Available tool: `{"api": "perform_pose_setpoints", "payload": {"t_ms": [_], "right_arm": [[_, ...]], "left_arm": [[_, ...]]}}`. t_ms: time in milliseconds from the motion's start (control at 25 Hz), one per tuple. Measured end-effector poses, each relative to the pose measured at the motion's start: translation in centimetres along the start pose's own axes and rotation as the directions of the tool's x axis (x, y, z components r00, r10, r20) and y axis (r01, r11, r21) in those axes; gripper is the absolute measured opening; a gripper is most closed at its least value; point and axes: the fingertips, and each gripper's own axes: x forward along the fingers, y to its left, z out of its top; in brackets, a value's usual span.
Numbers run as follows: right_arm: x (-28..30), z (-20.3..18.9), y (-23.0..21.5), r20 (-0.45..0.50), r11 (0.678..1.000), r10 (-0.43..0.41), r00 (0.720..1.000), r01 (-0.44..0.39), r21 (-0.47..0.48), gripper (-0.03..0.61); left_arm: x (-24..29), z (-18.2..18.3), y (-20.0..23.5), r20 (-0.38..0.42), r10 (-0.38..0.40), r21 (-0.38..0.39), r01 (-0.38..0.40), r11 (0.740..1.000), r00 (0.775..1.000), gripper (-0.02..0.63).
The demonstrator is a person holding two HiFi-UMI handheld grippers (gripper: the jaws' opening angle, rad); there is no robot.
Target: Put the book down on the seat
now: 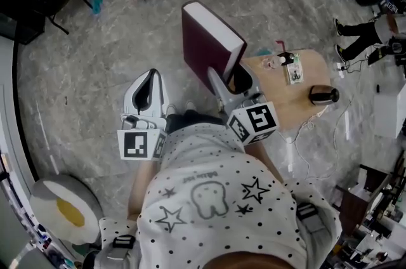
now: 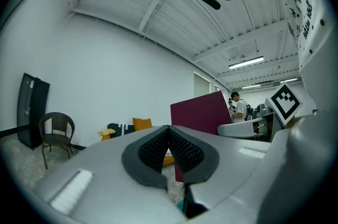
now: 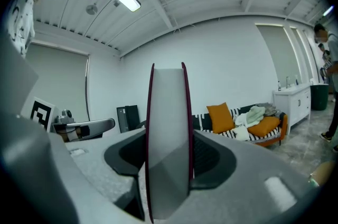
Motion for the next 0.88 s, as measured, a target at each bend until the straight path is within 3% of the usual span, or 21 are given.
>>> {"api": "perform_pose_setpoints", "payload": {"t_ms": [320,880], "right_arm": [[0.8,-2.1,-0.3,-0.016,0.999,0.034,0.999,-0.034,-0.003,0.222],[5.0,-0.4,1.6,-0.016,0.998,0.015,1.000,-0.015,0.057,0.224]], "left_arm": [[0.2,-2.7,0.5,-0.018,0.001,-0.023,-0.002,1.000,1.000,-0.003],[1.5,-1.0,4.5,-0.034,-0.018,-0.062,0.016,0.998,0.999,-0.003]]}}
